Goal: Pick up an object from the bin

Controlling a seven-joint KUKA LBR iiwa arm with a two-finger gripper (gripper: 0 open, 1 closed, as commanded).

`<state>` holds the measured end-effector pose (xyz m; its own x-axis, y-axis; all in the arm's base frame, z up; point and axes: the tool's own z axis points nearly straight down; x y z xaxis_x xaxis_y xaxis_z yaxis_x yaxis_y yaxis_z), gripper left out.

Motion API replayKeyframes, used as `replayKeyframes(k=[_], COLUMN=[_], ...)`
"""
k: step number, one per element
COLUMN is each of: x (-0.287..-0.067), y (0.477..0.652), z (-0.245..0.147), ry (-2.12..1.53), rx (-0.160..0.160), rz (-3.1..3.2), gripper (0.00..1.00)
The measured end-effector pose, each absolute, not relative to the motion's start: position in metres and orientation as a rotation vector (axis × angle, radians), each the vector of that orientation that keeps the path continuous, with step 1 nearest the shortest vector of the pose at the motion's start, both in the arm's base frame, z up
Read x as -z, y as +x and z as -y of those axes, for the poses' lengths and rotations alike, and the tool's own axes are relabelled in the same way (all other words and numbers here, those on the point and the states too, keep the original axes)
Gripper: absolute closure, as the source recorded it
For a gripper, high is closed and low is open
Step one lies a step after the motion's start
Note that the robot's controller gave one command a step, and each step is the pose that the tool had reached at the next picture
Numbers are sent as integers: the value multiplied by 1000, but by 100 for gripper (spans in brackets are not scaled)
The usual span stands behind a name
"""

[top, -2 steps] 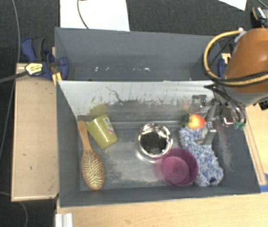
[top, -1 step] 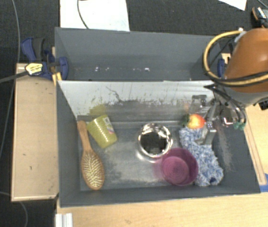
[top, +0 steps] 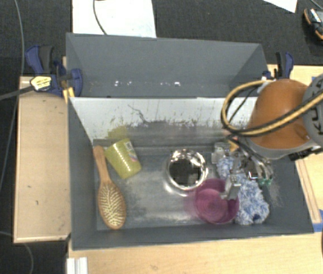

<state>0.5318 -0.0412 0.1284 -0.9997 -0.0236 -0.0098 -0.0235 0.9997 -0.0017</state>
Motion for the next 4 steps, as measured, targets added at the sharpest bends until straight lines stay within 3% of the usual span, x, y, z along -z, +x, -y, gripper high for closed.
replayKeyframes(k=[1, 2, 3, 4], x=[-111, -70, -71, -71], y=[536, 517, 509, 509], z=[53, 11, 26, 26], ry=[-55, -16, 14, 13], rx=[4, -2, 6, 6], rz=[-3125, -3135, -3117, -3117], gripper=[0, 0, 100, 100])
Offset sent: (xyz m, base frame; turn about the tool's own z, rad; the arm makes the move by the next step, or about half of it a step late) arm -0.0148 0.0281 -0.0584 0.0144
